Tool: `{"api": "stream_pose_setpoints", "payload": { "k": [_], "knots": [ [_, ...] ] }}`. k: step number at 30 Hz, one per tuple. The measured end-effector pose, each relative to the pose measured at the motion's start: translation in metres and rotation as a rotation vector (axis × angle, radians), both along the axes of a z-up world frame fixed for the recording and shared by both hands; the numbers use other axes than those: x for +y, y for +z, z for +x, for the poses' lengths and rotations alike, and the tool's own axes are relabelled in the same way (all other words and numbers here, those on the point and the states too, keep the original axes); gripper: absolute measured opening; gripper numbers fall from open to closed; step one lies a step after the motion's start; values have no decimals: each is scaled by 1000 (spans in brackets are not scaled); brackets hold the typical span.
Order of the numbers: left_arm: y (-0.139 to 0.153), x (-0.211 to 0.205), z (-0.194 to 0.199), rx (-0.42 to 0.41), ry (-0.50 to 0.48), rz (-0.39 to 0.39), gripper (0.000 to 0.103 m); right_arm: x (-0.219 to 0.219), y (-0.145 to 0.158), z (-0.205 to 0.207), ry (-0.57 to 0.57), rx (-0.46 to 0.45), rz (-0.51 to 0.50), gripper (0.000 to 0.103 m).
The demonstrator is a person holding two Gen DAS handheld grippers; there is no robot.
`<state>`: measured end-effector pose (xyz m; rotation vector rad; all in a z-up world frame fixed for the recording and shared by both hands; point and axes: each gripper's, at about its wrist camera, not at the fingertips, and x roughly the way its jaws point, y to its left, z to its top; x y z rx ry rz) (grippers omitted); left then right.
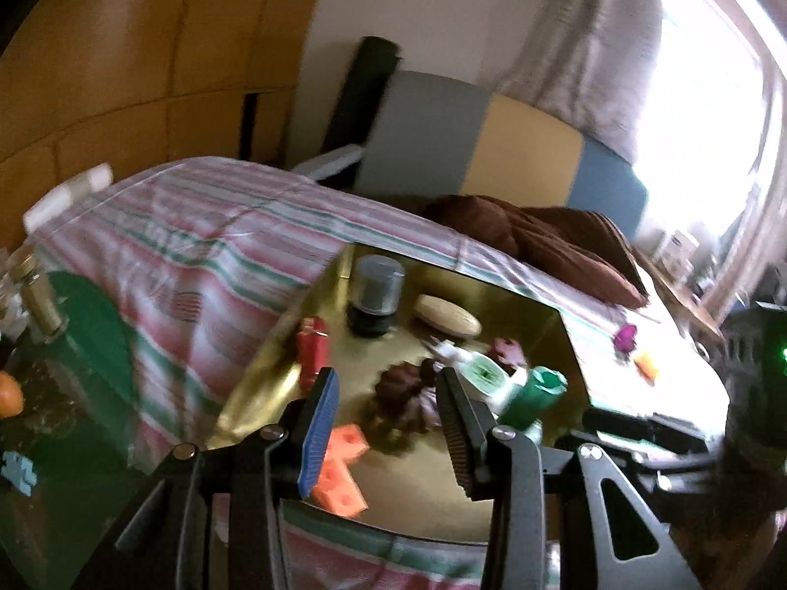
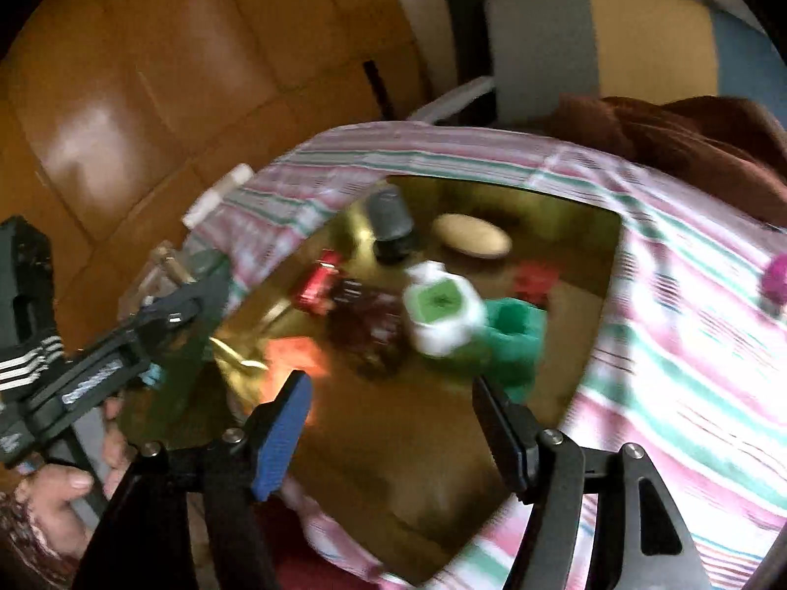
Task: Organize rigid objects
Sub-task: 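Move the right tool back to the orange scoop piece on the bed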
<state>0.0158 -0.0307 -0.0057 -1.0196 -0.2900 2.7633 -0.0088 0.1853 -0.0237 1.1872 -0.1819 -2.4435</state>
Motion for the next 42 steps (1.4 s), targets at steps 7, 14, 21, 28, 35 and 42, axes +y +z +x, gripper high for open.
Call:
{"api": "stream_pose_setpoints", "payload": {
  "k": [7, 14, 21, 28, 35, 42],
  "knots": [
    [-1, 38, 13, 23, -135, -42, 41, 69, -18, -1, -143, -67, 36, 69],
    [2, 79, 28, 51, -268, -81, 41, 122, -31, 4, -243, -111, 116, 69],
    [0, 127, 39, 38, -402, -94, 41, 167, -38, 11, -320, -140, 168, 69],
    [-2, 164, 52, 32, -505, -142, 41, 202, -41, 9, -369, -152, 221, 69],
    [-6, 184, 57, 14, -554, -175, 41, 241, -45, -1, -407, -187, 256, 69],
    [-8, 203, 56, -8, -599, -191, 41, 297, -51, -25, -501, -218, 328, 69]
  ]
}}
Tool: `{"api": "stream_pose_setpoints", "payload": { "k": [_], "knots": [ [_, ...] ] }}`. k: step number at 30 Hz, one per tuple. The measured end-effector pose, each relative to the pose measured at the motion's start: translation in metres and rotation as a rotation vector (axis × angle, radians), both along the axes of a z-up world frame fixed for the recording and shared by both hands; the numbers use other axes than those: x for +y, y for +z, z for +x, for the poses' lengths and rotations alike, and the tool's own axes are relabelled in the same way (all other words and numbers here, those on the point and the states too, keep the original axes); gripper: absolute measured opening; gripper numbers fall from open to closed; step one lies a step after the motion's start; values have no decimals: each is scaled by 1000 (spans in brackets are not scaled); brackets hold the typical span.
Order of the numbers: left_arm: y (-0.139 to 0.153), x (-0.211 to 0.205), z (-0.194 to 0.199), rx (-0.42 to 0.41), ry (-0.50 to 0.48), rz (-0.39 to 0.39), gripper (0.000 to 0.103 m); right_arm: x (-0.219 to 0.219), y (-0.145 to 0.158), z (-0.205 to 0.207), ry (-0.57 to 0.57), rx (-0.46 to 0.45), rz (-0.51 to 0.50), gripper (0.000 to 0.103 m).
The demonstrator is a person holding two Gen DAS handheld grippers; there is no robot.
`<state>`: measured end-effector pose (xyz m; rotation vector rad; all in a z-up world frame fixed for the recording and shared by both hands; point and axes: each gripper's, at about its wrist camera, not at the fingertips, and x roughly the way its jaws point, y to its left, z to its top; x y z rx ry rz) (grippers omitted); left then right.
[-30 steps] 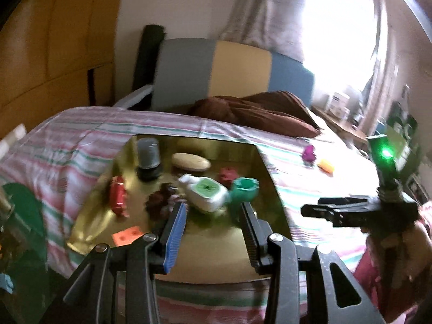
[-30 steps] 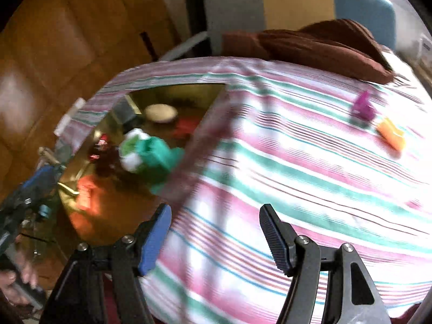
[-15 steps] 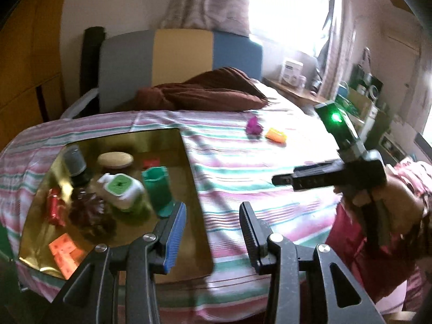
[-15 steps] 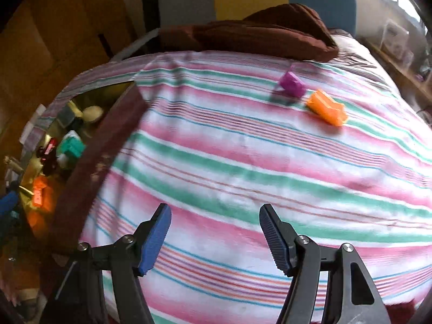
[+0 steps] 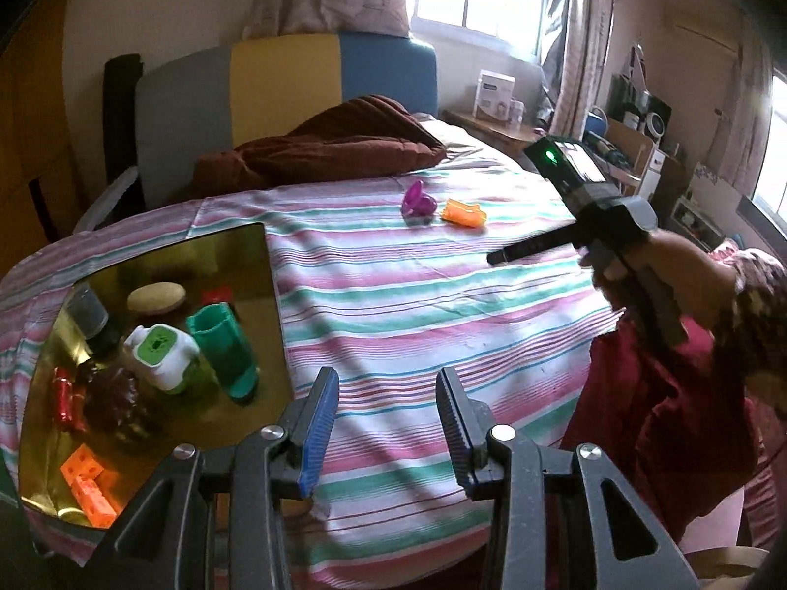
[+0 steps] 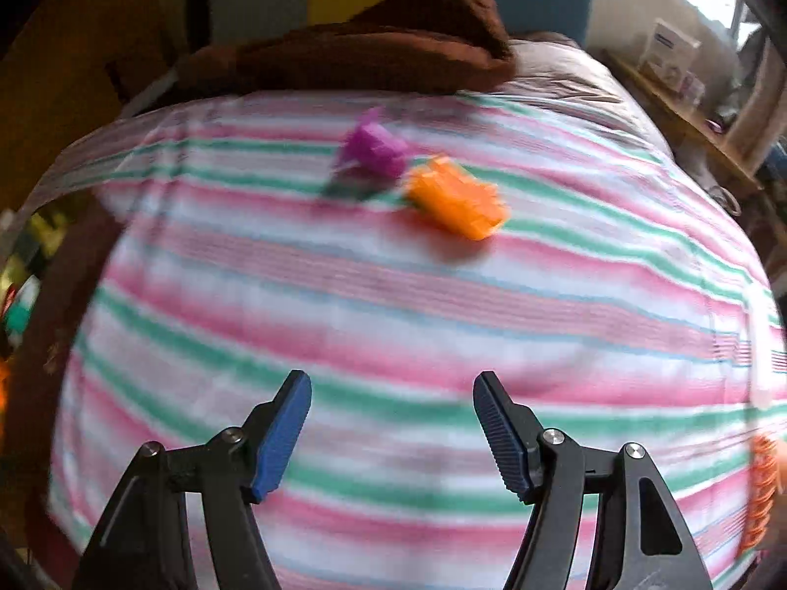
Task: Organize rigid objects
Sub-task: 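Move the right tool back to the orange scoop piece on the bed, then grasp the orange scoop with the right tool while the left tool reaches the purple suction cup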
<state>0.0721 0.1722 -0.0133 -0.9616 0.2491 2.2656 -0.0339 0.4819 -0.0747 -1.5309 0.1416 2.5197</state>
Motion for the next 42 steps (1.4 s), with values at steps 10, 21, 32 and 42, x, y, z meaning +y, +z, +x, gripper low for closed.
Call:
{"api": "stream_pose_setpoints", "payload": {
  "k": [10, 21, 32, 42],
  "knots": [
    [-3, 21, -4, -21, -37, -39, 41, 52, -1, -71, -55, 47, 17, 70],
    [-11, 29, -13, -60, -39, -56, 41, 56, -23, -100, -29, 25, -26, 38],
    [3, 69, -32, -52, -67, -31, 41, 67, -20, -32, -142, -38, -239, 27],
    [4, 157, -103, -72, -19, -58, 41, 92, -22, 4, -245, 33, -403, 27]
  ]
}}
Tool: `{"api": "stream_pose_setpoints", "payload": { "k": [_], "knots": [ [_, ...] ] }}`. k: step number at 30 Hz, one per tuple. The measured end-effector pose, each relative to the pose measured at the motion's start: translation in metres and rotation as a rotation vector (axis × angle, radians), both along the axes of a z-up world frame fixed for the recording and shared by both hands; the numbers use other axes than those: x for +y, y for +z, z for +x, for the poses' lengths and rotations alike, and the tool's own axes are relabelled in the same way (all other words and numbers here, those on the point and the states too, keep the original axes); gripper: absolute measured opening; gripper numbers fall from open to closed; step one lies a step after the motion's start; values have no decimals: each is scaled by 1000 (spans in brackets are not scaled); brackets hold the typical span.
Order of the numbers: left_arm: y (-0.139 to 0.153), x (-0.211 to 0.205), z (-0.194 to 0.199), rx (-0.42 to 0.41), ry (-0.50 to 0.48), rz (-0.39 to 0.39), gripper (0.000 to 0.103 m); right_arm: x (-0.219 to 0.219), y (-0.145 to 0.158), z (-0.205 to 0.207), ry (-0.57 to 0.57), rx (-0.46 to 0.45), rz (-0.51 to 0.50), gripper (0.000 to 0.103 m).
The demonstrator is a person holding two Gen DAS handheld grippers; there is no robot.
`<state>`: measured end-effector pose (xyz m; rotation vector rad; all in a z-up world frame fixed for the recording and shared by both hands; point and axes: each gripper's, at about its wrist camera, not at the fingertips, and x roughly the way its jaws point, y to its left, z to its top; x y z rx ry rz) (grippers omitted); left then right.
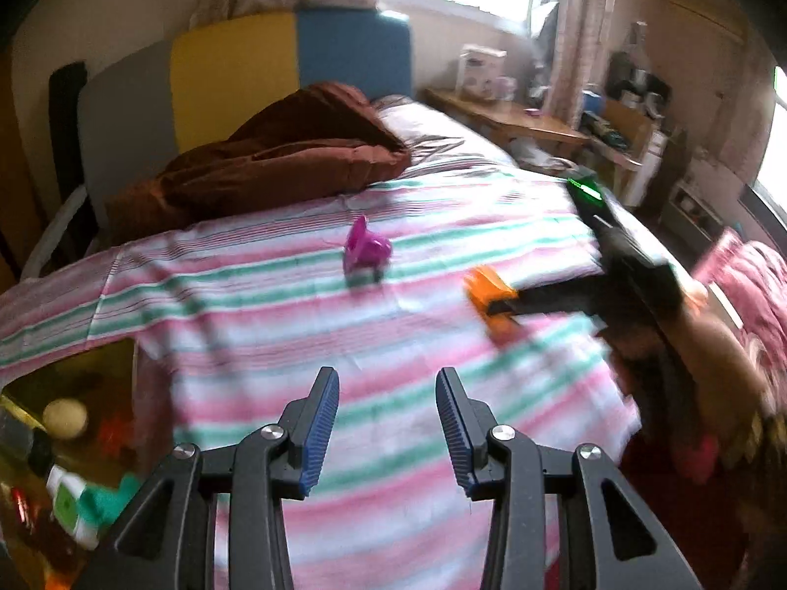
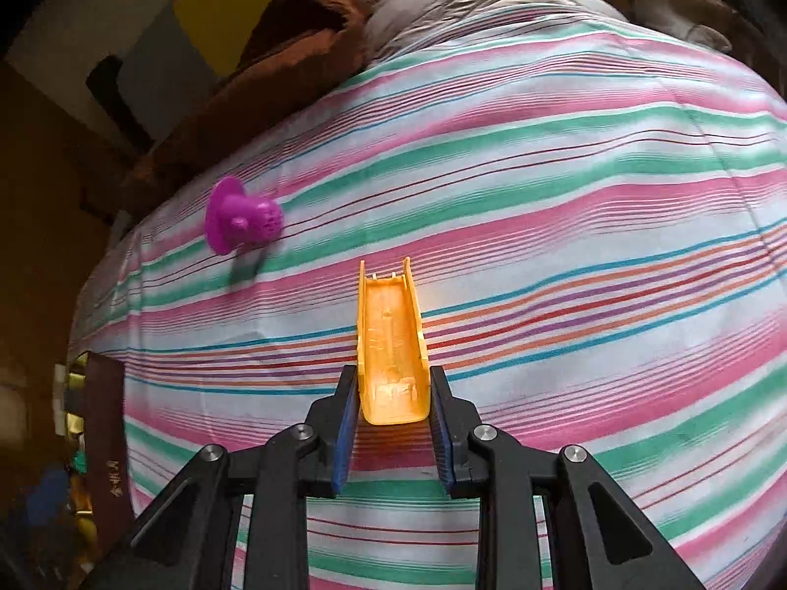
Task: Organize rigid objects
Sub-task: 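Grasp the orange scoop with the right tool while the left tool reaches the purple suction cup, then grasp the purple suction cup with the left tool and lift it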
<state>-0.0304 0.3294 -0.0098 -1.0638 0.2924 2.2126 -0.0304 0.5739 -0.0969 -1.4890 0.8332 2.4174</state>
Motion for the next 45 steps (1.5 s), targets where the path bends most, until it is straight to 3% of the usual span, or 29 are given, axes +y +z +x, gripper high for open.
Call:
{"api": "stream_pose_setpoints", "payload": {
  "k": [3, 12, 17, 20, 23, 26, 30, 33, 37, 45],
  "knots": [
    [-5, 31, -33, -21, 34, -4, 41, 5, -1, 3, -20, 7, -48, 27],
    [-34, 118, -122, -7, 65, -148, 41, 14, -4, -9, -11, -1, -54, 27],
    [-50, 117, -160, -38, 133, -195, 41, 17, -4, -9, -16, 1, -64, 27],
    [-49, 94, -174, -62, 192, -145, 41, 16, -4, -10, -15, -3, -60, 27],
    [-56, 65, -188, -118, 280, -142, 41, 17, -3, -9, -13, -5, -55, 27],
    [-65, 45, -189, -136, 310, -151, 41, 18, -2, -7, -18, -2, -62, 28],
    [-58, 28, -173, -87, 294, -78, 41, 17, -3, -7, -21, 0, -66, 27],
    [-51, 35, -153, -5, 210, -69, 41, 17, -3, -8, -22, 0, -67, 28],
    [-54, 65, -140, 45, 95, -138, 41, 17, -3, -8, -22, 0, -67, 28],
    [-68, 76, -165, -62, 184, -137, 40, 19, -4, -7, -24, 0, -75, 28]
  ]
}}
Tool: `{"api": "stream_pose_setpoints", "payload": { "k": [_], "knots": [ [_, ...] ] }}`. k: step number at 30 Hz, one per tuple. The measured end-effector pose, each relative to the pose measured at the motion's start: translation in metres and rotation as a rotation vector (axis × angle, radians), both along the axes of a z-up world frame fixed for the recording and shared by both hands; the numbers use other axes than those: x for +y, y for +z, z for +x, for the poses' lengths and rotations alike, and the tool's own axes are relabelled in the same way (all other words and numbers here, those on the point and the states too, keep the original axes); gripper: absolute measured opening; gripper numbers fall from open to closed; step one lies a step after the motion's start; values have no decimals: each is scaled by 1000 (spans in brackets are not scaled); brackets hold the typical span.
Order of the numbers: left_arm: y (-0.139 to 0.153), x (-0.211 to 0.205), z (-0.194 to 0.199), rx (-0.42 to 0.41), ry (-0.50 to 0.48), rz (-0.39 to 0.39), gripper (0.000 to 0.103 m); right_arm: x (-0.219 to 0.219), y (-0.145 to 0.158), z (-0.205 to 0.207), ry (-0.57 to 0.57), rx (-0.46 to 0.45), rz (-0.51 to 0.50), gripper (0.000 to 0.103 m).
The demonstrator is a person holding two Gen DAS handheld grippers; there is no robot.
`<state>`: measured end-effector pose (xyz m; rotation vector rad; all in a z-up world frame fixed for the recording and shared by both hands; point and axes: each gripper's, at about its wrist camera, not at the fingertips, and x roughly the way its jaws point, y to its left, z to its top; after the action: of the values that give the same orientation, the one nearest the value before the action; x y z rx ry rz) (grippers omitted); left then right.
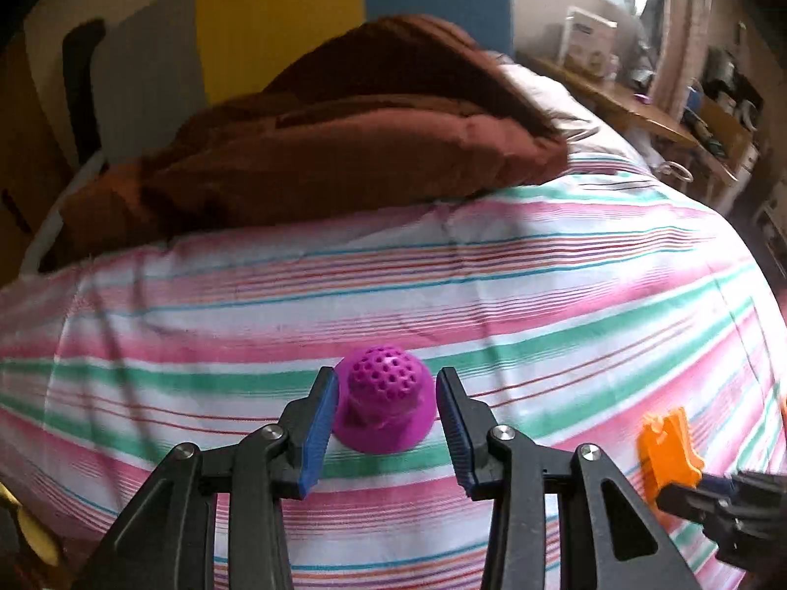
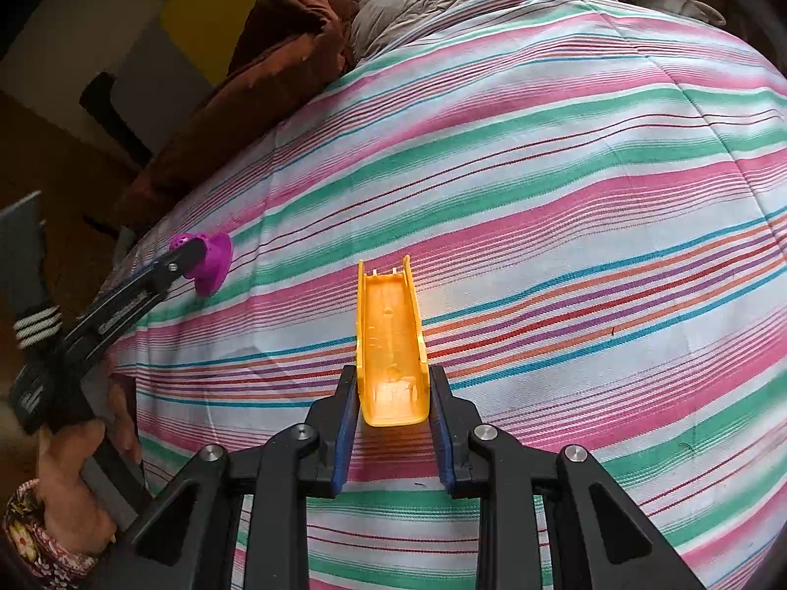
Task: Organize rigid objects
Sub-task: 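Grasp the purple suction cup with the left tool and lift it, then carry the purple suction cup into the gold tray with the left tool and release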
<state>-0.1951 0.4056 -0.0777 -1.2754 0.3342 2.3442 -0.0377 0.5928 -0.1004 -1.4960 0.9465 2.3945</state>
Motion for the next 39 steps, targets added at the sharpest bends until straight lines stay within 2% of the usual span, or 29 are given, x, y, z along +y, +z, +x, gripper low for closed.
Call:
{"api": "stream_pose_setpoints", "payload": {
  "k": [2, 6, 11, 20, 30, 39],
  "knots": [
    [-3, -3, 0, 9, 5, 6, 32, 1, 0, 0, -1, 1, -3, 28],
    [-2, -8, 4, 32, -1, 39, 32, 1, 0, 0, 1, 1, 0, 28],
    [14, -20, 22, 60, -4, 78, 32, 0, 0, -1, 3, 2, 3, 28],
    [24, -50, 84, 28, -39, 130, 32, -3, 1, -1, 18, 4, 25, 28],
    [40, -110, 154, -5, -41, 213, 32, -13, 2, -3, 57, 7, 94, 28],
    [66, -187, 207, 50, -33, 254, 32, -25, 0, -9, 104, -3, 189, 28]
  ]
}}
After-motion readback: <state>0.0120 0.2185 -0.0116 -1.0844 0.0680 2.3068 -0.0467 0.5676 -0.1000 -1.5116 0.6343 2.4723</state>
